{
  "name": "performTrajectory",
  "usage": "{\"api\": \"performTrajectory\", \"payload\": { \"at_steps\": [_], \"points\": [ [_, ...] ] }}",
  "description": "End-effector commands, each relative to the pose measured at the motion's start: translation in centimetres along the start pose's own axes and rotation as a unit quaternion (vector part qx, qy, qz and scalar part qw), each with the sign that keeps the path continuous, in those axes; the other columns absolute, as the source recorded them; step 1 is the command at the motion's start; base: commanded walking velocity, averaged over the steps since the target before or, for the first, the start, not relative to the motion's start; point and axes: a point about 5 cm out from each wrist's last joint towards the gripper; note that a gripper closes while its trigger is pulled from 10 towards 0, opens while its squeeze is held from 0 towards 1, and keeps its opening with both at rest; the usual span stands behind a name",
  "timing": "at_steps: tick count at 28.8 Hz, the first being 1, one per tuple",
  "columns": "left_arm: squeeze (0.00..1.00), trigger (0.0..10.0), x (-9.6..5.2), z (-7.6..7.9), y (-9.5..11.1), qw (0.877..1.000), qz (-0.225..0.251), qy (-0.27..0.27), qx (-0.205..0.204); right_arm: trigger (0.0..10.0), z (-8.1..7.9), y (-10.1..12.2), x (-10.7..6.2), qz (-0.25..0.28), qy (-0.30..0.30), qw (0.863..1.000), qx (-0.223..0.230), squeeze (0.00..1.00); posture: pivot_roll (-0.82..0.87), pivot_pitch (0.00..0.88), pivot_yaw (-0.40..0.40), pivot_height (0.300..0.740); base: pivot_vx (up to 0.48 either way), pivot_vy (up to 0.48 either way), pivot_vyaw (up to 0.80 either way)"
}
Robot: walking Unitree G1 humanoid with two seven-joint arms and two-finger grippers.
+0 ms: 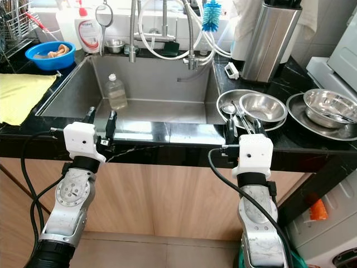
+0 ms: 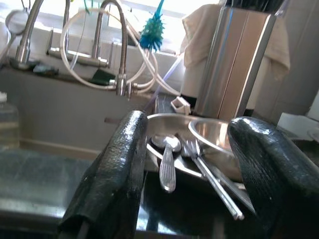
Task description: Kitchen organization
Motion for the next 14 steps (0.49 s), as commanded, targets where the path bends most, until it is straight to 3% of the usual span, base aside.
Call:
{"api": "performTrajectory", "payload": {
  "at_steps": [1, 8, 14],
  "points": [
    [0.0, 10.0, -0.2, 0.1, -0.4, 1.0, -0.009, -0.008, 0.005, 10.0, 0.3, -0.1, 0.4, -0.008, 0.003, 1.0, 0.003, 0.0, -0.16, 0.0, -0.025, 0.706, 0.0, 0.0, 0.0],
    [0.0, 10.0, -0.3, 0.2, -0.5, 1.0, -0.012, -0.004, -0.003, 10.0, 0.3, -0.7, 0.8, -0.016, 0.018, 1.0, 0.004, 0.0, -0.16, 0.0, -0.023, 0.706, 0.0, 0.0, 0.0],
    [0.0, 10.0, -0.1, 0.4, -0.3, 1.0, -0.009, -0.009, -0.004, 10.0, -0.9, -0.4, 1.3, -0.009, 0.047, 0.999, 0.019, 0.0, -0.16, 0.0, -0.028, 0.706, 0.0, 0.0, 0.0]
  ]
}}
Point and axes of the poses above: a point about 5 cm out from each wrist's last joint towards the gripper, its own x axis pointing out of the wrist towards the gripper, its own y axis along the axis of the wrist's last joint, z = x × y, and after that the axes turned 2 degrees about -x, right-handed
